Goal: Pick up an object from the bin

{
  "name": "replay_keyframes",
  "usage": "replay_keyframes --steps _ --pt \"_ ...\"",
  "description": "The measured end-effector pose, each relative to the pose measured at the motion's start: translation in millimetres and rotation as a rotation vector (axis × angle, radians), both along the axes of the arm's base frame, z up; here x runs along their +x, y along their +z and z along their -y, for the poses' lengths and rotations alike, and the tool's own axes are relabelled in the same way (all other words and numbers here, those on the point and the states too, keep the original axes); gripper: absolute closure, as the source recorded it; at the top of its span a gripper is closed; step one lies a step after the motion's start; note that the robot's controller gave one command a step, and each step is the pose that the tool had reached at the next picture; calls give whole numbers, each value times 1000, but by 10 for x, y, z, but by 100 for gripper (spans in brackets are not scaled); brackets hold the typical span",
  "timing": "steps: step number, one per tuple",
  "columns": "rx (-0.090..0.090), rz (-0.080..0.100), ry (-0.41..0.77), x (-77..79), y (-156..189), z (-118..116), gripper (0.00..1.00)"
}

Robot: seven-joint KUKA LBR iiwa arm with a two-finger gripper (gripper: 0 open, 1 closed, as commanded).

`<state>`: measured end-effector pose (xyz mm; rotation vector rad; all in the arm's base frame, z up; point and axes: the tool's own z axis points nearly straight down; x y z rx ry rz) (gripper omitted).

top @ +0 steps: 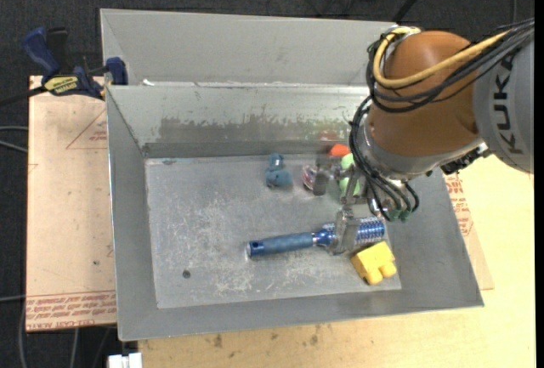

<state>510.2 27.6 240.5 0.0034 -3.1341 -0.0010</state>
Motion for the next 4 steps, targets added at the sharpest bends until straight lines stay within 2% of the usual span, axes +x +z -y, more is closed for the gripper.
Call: replay_keyframes --steps 1,4 --pt "-1 5 16 19 -1744 930 0" --pt "3 6 11 30 -1742 914 0"
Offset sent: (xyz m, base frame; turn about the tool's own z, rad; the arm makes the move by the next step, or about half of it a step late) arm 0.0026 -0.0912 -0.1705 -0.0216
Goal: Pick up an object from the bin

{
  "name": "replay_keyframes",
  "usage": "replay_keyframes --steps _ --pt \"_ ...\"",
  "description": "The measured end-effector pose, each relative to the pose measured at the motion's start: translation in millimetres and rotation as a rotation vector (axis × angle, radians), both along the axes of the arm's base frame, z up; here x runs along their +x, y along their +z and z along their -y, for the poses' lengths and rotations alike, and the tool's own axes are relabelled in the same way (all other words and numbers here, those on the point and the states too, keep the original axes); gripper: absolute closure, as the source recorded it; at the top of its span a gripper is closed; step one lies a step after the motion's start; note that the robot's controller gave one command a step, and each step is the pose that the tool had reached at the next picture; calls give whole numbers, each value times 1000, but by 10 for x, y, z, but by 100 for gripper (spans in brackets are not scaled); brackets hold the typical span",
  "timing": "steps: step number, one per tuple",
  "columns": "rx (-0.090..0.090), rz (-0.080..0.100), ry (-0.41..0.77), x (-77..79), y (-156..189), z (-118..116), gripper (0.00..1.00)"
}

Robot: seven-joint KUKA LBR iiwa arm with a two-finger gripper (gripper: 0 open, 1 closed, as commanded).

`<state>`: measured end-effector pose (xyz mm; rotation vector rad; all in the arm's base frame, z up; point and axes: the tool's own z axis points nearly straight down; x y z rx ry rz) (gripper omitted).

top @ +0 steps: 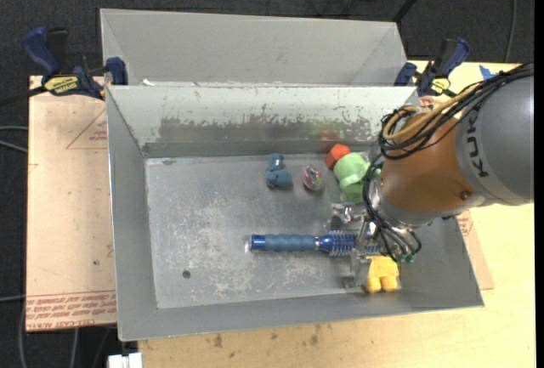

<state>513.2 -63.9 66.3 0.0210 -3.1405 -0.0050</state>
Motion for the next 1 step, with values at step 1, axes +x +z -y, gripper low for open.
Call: replay_keyframes --steps 1 --pt "1 1 -2 3 1 -1 0"
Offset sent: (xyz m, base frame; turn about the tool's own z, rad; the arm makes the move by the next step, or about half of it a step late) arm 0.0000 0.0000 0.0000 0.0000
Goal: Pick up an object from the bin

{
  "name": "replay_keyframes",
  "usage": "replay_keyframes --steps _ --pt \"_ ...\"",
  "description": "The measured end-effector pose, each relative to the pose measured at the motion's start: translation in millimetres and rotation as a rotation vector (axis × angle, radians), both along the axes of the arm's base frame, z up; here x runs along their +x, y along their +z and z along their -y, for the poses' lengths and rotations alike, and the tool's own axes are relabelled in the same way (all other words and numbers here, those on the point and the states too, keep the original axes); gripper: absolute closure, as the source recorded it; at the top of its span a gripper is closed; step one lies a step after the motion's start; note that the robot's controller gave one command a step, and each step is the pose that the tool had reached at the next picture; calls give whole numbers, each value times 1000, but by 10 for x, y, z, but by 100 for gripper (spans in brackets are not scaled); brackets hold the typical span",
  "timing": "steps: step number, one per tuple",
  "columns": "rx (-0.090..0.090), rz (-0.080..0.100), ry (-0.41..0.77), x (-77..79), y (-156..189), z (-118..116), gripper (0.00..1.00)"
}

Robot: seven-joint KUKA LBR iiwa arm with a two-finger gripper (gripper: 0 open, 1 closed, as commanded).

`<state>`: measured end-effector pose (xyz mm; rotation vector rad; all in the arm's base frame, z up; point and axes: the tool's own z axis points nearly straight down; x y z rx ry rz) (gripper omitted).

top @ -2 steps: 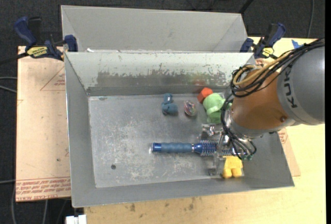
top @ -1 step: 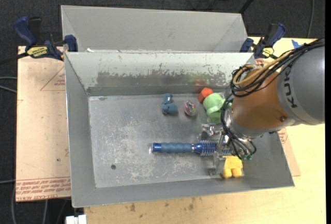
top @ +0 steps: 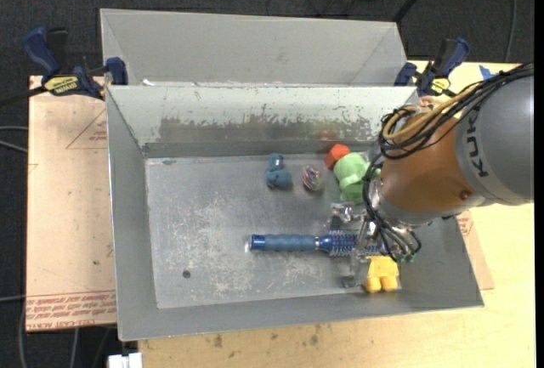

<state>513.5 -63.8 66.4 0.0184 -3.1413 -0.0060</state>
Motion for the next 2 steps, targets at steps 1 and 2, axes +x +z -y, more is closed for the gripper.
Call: replay_keyframes --steps 1,2 --pt "0 1 -1 4 1 0 100" --pt "-5 9 -2 23 896 1 100"
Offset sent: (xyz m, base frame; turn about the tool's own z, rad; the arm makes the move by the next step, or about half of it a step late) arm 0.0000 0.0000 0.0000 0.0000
